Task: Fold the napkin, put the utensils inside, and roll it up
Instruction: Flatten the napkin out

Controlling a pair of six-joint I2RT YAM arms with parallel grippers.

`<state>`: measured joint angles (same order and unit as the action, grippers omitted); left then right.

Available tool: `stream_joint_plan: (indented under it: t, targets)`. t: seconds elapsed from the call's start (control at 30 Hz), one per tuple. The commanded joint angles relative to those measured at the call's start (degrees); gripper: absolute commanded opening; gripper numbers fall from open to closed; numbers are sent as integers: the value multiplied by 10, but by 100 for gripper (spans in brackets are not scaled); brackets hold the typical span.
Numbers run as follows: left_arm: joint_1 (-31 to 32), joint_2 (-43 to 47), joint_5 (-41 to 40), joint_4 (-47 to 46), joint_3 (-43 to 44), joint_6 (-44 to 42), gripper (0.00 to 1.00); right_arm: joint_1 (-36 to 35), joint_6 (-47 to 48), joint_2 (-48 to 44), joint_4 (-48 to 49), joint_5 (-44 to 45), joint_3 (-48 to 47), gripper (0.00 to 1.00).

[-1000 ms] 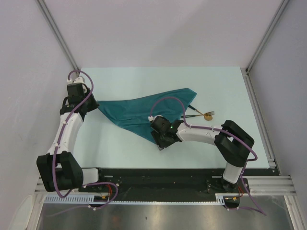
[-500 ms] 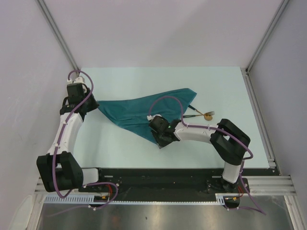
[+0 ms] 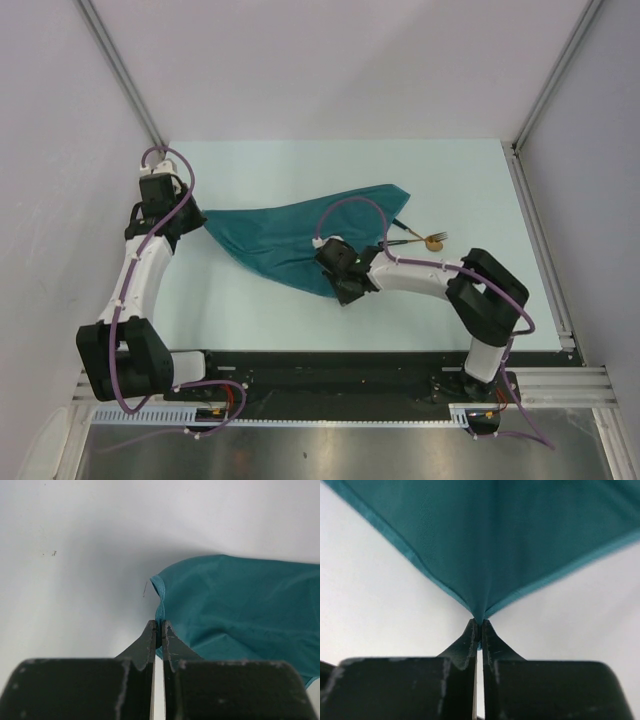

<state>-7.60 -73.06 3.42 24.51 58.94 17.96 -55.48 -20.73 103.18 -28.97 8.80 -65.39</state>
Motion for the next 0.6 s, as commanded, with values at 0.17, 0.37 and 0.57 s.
stream_joint_plan:
  t: [0.17, 0.37, 0.57]
  targets:
    - [-3, 63, 7, -17, 88, 40, 0, 61, 93, -240, -110, 128, -123, 0]
    - [-4, 137, -32, 22, 199, 50, 0, 67, 191, -321, -81, 220, -200, 0]
    - [-4, 175, -62, 116, 371, 24, 0, 2, 327, -402, 17, 311, -241, 0]
